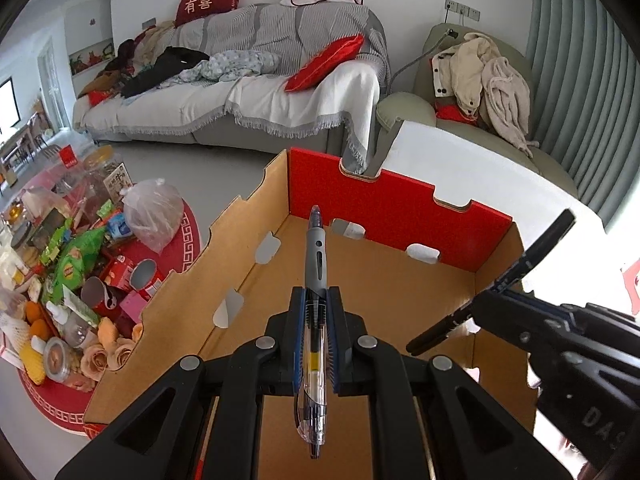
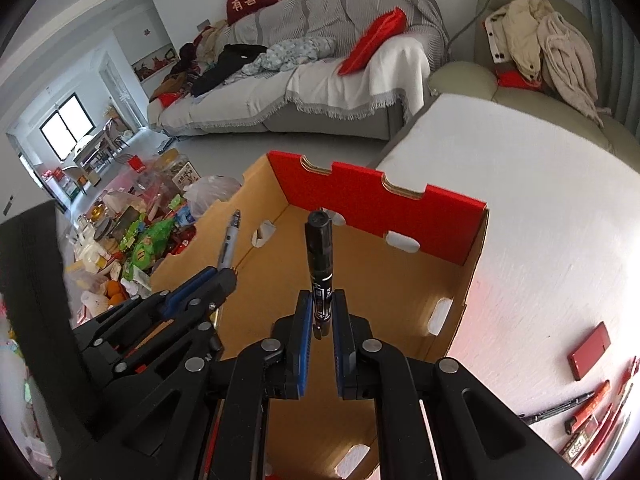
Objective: Organize rigid objects
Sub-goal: 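Open both tools to drop the pen and marker into the box, then move both tools back over the table toward the remaining pens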
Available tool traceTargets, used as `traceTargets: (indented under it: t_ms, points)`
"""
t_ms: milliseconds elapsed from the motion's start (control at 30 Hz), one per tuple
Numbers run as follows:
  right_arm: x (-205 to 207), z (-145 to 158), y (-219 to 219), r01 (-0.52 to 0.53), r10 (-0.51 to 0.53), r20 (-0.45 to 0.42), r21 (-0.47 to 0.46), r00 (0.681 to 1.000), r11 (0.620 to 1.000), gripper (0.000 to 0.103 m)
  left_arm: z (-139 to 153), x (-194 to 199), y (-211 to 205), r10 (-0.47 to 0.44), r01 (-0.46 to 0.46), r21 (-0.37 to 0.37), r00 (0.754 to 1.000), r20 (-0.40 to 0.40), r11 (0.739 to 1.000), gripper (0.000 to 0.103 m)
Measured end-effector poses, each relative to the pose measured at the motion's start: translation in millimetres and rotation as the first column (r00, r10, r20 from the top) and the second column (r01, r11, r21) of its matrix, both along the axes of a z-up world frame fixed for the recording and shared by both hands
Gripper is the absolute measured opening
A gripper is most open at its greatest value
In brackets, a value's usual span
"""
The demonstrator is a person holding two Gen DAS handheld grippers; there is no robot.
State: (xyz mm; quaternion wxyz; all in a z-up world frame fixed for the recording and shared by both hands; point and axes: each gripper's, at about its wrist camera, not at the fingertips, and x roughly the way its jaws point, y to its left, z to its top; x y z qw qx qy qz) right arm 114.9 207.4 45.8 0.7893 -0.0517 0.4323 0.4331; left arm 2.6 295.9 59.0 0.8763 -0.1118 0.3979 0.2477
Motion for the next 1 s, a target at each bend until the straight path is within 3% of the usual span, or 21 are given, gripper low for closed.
traceTargets:
  t_ms: [200,233,267,300,333,367,400,567,700,767,900,1000]
  points:
    - [10.5,-12.0,2.7,0.026,-0.027,-0.036,-0.02,0.999,0.999,0.011,-8.9,15.1,-2.7,-0.029,0.028,-0.009,0.994,-0.109,1.0,0.016]
    - [10.9,-13.6,3.4,0.023,-0.024,-0.047,-0.026,0.999,0.999,0.014,-9.6,17.0,-3.6,-0.03,0.03,-0.003,0.992,-0.124,1.0,0.035]
    - [12.3,-14.9,4.0,0.017,-0.019,-0.056,-0.033,0.998,0.999,0.039,-11.1,19.2,-4.3,-0.037,0.036,-0.009,0.99,-0.138,0.999,0.063]
    - [13.3,-15.2,2.2,0.036,-0.038,-0.049,-0.047,0.998,0.998,0.065,-12.4,20.8,-3.4,-0.031,0.029,-0.012,0.987,-0.156,1.0,0.071]
    - [14.4,-14.1,-1.8,0.055,-0.057,-0.041,-0.047,0.998,0.997,0.076,-14.7,22.9,-1.4,-0.033,0.028,-0.028,0.985,-0.17,0.999,0.089]
    - [14.9,-11.7,-6.3,0.06,-0.061,-0.043,-0.023,0.997,0.998,0.083,-16.7,23.2,1.3,-0.05,0.039,-0.066,0.986,-0.161,0.997,0.098]
    - [14.8,-9.2,-11.3,0.065,-0.065,-0.044,-0.007,0.997,0.998,0.083,-16.5,22.8,3.5,-0.057,0.044,-0.088,0.987,-0.148,0.995,0.103]
    - [8.5,9.0,-41.1,0.122,-0.121,0.018,-0.032,0.992,0.992,0.083,-5.5,14.9,-6.2,-0.084,0.079,-0.062,0.994,-0.072,0.995,0.103]
    - [3.4,14.5,-104.1,0.226,-0.226,0.011,0.029,0.974,0.974,0.083,8.9,5.5,-32.4,-0.146,0.145,-0.042,0.989,-0.024,0.989,0.103]
    - [4.1,9.4,-148.3,0.316,-0.315,-0.028,0.044,0.949,0.948,0.083,13.7,4.7,-56.7,-0.203,0.202,-0.052,0.979,-0.016,0.978,0.103]
    - [1.9,-11.0,-233.2,0.486,-0.484,-0.073,0.009,0.872,0.874,0.083,14.9,8.7,-130.5,-0.369,0.369,-0.006,0.929,-0.031,0.929,0.103]
    - [-1.6,-27.9,-294.4,0.575,-0.571,-0.138,-0.006,0.81,0.818,0.083,-4.0,22.2,-200.9,-0.5,0.51,0.084,0.858,-0.115,0.856,0.103]
